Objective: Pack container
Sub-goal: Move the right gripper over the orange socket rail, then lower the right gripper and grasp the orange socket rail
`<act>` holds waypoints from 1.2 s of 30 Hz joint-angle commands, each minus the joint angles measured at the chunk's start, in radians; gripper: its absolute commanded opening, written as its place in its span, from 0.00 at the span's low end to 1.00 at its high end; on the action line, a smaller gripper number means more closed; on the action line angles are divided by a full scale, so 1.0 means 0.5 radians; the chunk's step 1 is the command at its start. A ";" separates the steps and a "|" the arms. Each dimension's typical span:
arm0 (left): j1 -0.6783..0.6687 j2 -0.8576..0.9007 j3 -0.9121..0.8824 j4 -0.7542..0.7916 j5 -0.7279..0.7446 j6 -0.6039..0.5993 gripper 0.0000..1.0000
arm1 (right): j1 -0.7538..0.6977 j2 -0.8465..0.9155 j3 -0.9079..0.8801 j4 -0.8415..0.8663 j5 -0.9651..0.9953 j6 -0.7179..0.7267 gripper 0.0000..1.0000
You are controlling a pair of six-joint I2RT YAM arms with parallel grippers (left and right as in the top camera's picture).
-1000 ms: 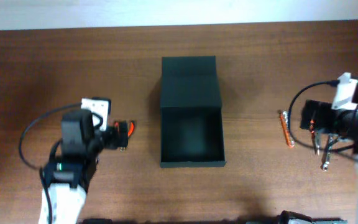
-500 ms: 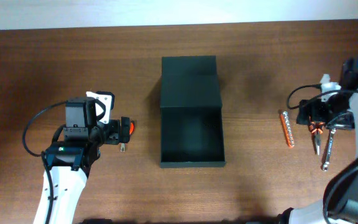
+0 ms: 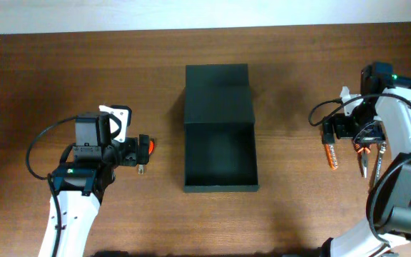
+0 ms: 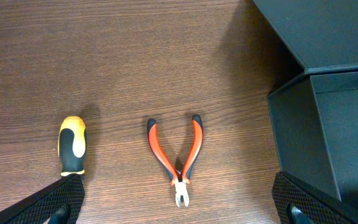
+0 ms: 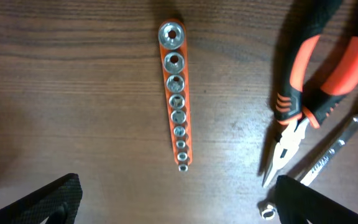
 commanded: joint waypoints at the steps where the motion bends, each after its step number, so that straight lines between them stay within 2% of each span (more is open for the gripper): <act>1: 0.011 0.003 0.040 -0.003 0.021 -0.011 0.99 | 0.002 0.108 0.016 0.031 0.030 -0.023 0.99; 10: 0.011 0.003 0.040 -0.002 0.021 -0.011 0.99 | 0.002 0.286 0.016 0.188 0.031 -0.031 1.00; 13: 0.011 0.003 0.040 -0.002 0.021 -0.011 0.99 | 0.002 0.343 -0.001 0.187 0.034 -0.143 1.00; 23: 0.011 0.003 0.040 -0.003 0.021 -0.011 0.99 | 0.002 0.404 -0.063 0.276 0.046 -0.284 0.94; 27: 0.011 0.003 0.040 -0.003 0.021 -0.011 0.99 | 0.002 0.498 -0.065 0.276 0.045 -0.283 0.85; 31: 0.011 0.003 0.040 -0.006 0.021 -0.011 0.99 | 0.002 0.539 -0.067 0.282 0.045 -0.283 0.81; 33: 0.011 0.003 0.040 -0.010 0.021 -0.011 0.99 | 0.002 0.540 -0.067 0.284 0.045 -0.283 0.74; 36: 0.011 0.003 0.040 -0.009 0.021 -0.011 0.99 | 0.002 0.540 -0.068 0.283 0.045 -0.283 0.57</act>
